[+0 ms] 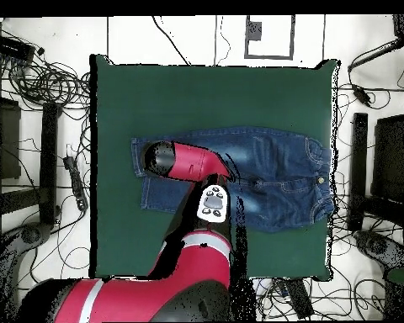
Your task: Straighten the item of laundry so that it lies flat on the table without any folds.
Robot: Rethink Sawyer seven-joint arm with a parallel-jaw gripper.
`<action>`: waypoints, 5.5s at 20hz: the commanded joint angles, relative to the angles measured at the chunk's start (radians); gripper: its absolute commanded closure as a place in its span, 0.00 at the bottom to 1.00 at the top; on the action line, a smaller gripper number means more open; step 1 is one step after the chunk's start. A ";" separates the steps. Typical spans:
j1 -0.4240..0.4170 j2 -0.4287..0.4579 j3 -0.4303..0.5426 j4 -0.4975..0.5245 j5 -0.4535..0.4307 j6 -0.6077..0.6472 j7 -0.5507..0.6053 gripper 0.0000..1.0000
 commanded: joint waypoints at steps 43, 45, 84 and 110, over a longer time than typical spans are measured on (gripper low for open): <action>-0.052 -0.095 0.152 0.172 0.038 0.017 -0.033 1.00; -0.050 -0.106 0.146 0.195 0.019 0.004 -0.028 1.00; -0.024 0.021 0.212 0.209 -0.073 -0.156 0.082 1.00; 0.083 -0.221 0.115 0.345 0.103 0.019 0.114 1.00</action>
